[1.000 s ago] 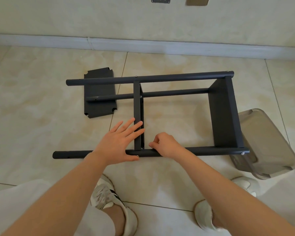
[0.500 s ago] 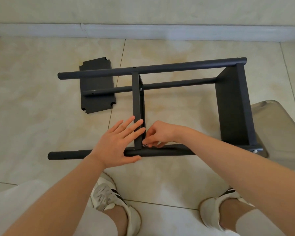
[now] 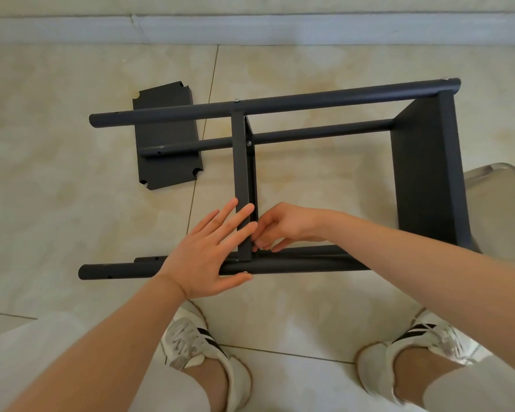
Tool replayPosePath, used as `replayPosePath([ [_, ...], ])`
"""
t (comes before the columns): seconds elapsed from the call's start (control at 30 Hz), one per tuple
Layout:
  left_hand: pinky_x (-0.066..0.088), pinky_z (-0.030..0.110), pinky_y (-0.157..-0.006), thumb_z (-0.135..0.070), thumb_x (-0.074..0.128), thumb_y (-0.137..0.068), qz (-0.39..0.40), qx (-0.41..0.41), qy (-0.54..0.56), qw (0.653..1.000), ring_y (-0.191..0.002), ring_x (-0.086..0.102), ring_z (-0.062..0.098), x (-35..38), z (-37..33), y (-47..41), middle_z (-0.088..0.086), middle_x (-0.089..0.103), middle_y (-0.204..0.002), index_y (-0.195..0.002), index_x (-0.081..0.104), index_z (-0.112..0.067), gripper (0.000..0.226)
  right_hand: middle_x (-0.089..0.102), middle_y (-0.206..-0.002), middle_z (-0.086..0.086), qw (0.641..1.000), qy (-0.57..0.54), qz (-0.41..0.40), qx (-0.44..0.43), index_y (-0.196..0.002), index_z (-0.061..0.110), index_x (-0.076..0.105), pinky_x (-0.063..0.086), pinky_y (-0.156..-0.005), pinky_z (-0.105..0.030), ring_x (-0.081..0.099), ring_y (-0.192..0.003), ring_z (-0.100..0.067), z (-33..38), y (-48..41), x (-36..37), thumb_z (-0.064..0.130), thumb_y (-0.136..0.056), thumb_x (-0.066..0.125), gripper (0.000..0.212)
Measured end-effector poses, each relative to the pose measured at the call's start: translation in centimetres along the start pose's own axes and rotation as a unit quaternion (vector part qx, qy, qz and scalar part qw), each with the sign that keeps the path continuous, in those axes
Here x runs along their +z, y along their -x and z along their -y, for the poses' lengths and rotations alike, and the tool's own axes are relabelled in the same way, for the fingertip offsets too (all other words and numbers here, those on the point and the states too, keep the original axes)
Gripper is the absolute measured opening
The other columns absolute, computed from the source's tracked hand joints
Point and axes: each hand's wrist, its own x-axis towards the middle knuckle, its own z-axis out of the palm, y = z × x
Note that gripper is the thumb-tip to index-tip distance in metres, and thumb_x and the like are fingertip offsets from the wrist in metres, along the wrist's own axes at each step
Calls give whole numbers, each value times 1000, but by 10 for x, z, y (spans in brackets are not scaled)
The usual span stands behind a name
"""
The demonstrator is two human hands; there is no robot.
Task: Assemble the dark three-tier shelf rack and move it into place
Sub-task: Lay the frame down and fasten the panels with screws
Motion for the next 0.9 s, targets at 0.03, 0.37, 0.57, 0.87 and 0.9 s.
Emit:
replayPosePath([
  [0.03, 3, 37, -126, -73, 38, -95, -1, 0, 3, 1000, -157, 2, 27, 0, 0, 0, 0, 4, -170, -162, 11, -28, 85, 76, -102, 6, 1000, -5, -3, -1, -99, 24, 75, 58, -88, -29, 70, -99, -9, -1, -2, 1, 22, -87, 74, 13],
  [0.37, 16, 46, -123, -72, 39, -95, 0, 0, 14, 1000, -157, 2, 27, -2, -1, 1, 0, 6, -170, -161, 16, -27, 83, 76, -98, 3, 1000, -6, 11, 21, -98, 16, 78, 56, -89, -29, 71, -95, -9, -2, -10, 14, 23, -90, 69, 14],
  [0.57, 15, 47, -121, -71, 41, -94, 9, -3, 18, 1000, -157, 2, 27, -4, -1, 0, 0, 7, -170, -160, 20, -25, 83, 76, -100, 0, 1000, -11, -4, 10, -101, 13, 77, 57, -88, -28, 71, -97, -11, 0, -7, 16, 22, -91, 68, 16],
  [0.87, 18, 49, -120, -72, 40, -93, 17, -8, 27, 999, -157, 1, 26, -6, -2, -1, 0, 10, -170, -159, 21, -26, 82, 76, -97, -2, 998, -51, 9, 31, -91, 15, 77, 55, -94, -33, 70, -95, -12, 3, -3, 17, 18, -91, 68, 10],
  [0.9, 17, 48, -120, -72, 40, -93, 18, -8, 25, 999, -157, 1, 25, -6, -2, -1, 0, 9, -170, -159, 21, -26, 82, 76, -98, -3, 998, -53, 11, 34, -92, 14, 77, 55, -94, -33, 70, -96, -12, 3, -3, 17, 18, -91, 68, 10],
])
